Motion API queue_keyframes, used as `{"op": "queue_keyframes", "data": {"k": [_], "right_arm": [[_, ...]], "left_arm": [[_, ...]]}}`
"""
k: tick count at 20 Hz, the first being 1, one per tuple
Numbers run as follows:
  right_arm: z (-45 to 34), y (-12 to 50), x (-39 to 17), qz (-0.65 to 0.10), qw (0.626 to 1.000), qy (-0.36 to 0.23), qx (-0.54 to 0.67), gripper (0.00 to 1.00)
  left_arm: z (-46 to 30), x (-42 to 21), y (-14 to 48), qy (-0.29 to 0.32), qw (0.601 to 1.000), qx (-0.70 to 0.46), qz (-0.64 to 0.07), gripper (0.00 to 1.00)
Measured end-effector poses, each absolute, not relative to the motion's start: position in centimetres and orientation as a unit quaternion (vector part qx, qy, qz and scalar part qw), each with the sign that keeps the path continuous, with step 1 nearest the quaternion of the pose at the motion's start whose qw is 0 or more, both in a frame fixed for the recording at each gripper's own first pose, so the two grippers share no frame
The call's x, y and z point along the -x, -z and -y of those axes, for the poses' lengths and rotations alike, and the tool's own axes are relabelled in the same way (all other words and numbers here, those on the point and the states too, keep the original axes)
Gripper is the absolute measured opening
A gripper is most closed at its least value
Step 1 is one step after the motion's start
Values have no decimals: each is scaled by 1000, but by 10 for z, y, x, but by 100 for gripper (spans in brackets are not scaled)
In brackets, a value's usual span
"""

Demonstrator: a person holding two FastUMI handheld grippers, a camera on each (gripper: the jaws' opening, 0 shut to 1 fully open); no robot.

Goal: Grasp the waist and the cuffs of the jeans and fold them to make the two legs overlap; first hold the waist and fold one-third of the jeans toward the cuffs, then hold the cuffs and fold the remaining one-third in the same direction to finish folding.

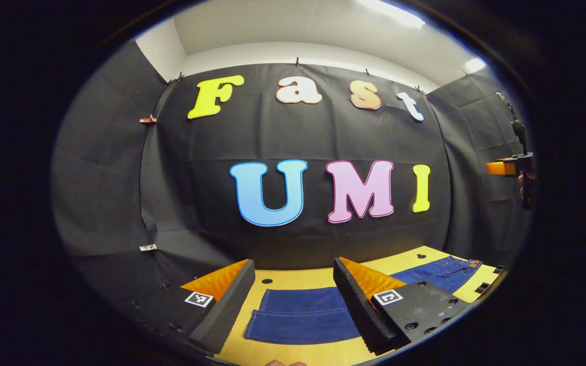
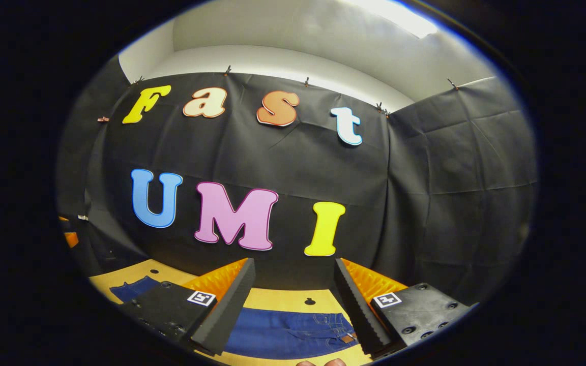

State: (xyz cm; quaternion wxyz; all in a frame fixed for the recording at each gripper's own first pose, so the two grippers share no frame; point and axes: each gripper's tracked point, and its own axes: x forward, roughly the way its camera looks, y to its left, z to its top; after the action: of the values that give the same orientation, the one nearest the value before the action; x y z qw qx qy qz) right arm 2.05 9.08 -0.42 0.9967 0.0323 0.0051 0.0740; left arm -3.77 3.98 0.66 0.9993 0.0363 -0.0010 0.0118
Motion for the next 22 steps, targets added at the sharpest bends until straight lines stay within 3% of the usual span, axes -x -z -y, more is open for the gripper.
{"op": "queue_keyframes", "data": {"k": [8,13,20,22], "right_arm": [[-99,9,-18,-4,997,-78,3,96],[-49,19,-28,-17,996,-24,81,96],[-21,57,-27,-74,988,-29,130,94],[-28,66,-26,-76,986,-49,143,96]], "left_arm": [[-31,22,0,16,999,-34,-9,99],[-61,8,63,58,989,-105,-83,96],[-129,3,135,84,966,-167,-179,97],[-127,2,149,119,953,-210,-184,97]]}}
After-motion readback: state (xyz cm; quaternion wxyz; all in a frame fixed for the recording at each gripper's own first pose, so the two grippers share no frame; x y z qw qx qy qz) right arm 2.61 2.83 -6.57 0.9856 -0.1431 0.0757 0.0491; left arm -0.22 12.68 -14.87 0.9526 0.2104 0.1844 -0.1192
